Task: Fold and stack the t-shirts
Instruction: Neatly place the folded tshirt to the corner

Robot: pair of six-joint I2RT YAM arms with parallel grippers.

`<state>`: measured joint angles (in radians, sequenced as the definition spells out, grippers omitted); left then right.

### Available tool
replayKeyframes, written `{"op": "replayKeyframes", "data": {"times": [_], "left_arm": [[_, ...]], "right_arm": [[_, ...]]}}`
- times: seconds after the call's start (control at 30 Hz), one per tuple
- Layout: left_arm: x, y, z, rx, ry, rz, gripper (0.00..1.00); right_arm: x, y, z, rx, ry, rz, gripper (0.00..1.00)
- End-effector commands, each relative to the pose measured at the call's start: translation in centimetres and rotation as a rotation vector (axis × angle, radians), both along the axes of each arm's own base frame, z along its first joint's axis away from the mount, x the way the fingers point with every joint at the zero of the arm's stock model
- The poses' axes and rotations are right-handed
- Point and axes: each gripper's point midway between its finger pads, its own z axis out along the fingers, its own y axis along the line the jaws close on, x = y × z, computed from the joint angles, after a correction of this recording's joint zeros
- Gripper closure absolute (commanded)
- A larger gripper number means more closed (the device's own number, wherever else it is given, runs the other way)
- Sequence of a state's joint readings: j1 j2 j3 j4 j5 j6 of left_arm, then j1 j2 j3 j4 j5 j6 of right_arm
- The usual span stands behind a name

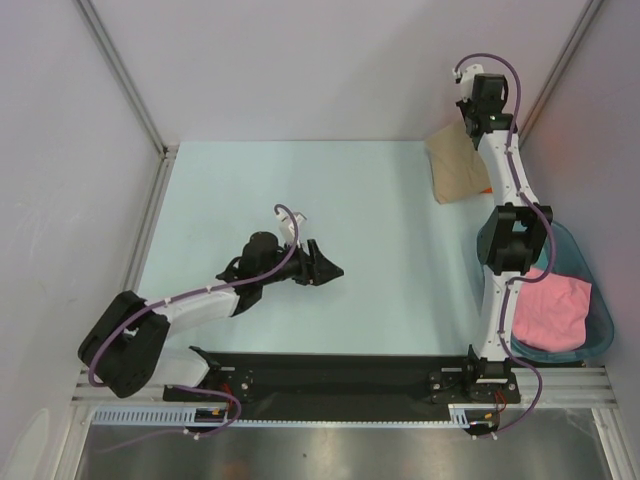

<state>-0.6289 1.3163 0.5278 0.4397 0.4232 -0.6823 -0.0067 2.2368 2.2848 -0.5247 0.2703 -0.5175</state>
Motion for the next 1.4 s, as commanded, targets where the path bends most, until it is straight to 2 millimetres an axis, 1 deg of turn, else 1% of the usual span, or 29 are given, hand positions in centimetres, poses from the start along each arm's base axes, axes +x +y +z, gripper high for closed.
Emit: {"op": "replayKeyframes", "data": {"times": [0.0, 0.17, 0.23, 0.27, 0.33, 0.63, 0.77, 0.87, 0.93, 1.2, 1.33, 1.37], "left_arm": [[0.8, -0.9, 2.2, -0.058, -0.046, -0.023, 0.31], [1.1, -0.8, 2.3, -0.057, -0.047, -0.016, 0.31], [1.1, -0.7, 2.1, -0.051, -0.042, -0.010, 0.30], [1.2, -0.6, 2.1, -0.050, -0.040, -0.008, 0.30], [1.2, -0.5, 2.1, -0.050, -0.042, -0.006, 0.29], [1.3, -0.5, 2.3, -0.050, -0.046, -0.010, 0.28], [1.3, -0.5, 2.2, -0.049, -0.045, -0.010, 0.29], [1.5, -0.5, 2.1, -0.048, -0.043, -0.006, 0.28], [1.5, -0.6, 2.0, -0.048, -0.040, -0.006, 0.28], [1.8, -0.5, 1.7, -0.045, -0.031, 0.001, 0.28], [1.8, -0.5, 1.4, -0.044, -0.023, 0.001, 0.28], [1.8, -0.5, 1.3, -0.043, -0.019, 0.001, 0.28]], "right_arm": [[0.6, -1.9, 4.0, -0.033, -0.113, -0.052, 1.00], [0.9, -2.5, 4.3, -0.046, -0.130, -0.060, 1.00], [1.1, -2.6, 5.0, -0.041, -0.151, -0.059, 1.00], [1.3, -2.5, 4.7, -0.042, -0.148, -0.055, 1.00], [1.4, -2.5, 5.1, -0.044, -0.156, -0.054, 1.00], [1.6, -3.3, 4.9, -0.046, -0.173, -0.094, 1.00], [1.9, -3.9, 4.9, -0.028, -0.197, -0.126, 1.00], [2.4, -4.0, 4.7, -0.020, -0.216, -0.134, 1.00], [2.6, -4.0, 5.0, -0.014, -0.232, -0.138, 1.00], [3.1, -4.3, 4.2, -0.019, -0.228, -0.154, 1.00], [2.9, -5.2, 3.4, -0.019, -0.218, -0.187, 1.00], [2.9, -5.4, 3.5, -0.008, -0.230, -0.201, 1.00]]}}
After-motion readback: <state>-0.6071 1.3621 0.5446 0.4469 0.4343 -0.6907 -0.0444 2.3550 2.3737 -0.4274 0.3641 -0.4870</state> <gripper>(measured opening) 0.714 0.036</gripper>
